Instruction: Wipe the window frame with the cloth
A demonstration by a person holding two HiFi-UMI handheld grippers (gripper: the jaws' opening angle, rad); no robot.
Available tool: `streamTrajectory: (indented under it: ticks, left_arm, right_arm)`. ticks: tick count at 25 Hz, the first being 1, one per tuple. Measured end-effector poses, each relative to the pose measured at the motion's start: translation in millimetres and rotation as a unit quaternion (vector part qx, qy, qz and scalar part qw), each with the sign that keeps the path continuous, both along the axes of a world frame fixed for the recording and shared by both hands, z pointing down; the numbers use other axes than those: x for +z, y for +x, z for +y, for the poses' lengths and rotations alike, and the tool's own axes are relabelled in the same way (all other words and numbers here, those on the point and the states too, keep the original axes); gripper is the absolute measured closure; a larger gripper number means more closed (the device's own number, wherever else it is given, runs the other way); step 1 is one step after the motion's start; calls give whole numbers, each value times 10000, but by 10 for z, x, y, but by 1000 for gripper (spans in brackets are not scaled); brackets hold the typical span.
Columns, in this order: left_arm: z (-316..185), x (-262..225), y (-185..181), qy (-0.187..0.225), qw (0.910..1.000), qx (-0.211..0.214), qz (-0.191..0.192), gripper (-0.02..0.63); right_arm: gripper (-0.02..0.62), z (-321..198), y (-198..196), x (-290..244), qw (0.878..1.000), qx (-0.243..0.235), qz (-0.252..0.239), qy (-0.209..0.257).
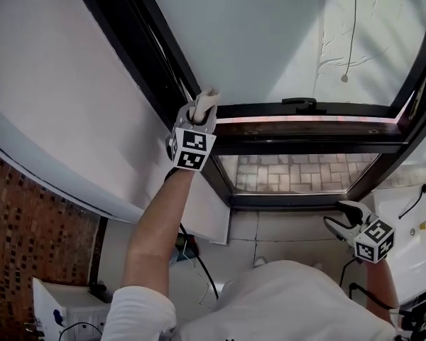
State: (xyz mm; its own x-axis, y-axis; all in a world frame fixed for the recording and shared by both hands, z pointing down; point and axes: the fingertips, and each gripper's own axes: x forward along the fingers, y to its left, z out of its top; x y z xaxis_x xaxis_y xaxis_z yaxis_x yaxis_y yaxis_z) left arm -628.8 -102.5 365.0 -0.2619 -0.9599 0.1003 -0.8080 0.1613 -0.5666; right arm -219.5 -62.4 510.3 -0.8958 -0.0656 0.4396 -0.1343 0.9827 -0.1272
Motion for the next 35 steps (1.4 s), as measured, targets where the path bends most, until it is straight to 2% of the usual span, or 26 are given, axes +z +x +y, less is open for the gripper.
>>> streamTrajectory:
  ticks: [3,7,9,14,17,21,26,35]
  left_arm:
    - [-9,553,-121,-446,9988,-180,-53,502]
    - [-12,1091,-113,-1018,9945,-142,-178,506]
    - [8,1286,-129,-1185,9928,-174,-16,506]
    - [97,1555,-150,-1241,9881,-278,862,507]
    - [63,1496,-9,-1180,9886,-151,918,508]
    - [-76,1293,429,-1023,9903,171,925,507]
    - [-502,995,1202,-833,9905,868,663,506]
    - [-1360,915,2806,-889,9738,2005,603,506]
  right_arm:
    - [375,10,49,21,10000,48,84,-15]
    - [375,7,165,48,9996,200,198,-70]
    - [376,-4,195,59,9994,248,216,-93]
    - [376,13,271,108,9990,328,220,-184]
    - [375,-2,340,133,9988,381,198,-216]
    - [376,-56,478,151,9984,471,170,-264]
    - [376,-146,655,110,9979,584,94,-254]
    - [375,-422,1230,113,9951,958,37,-246]
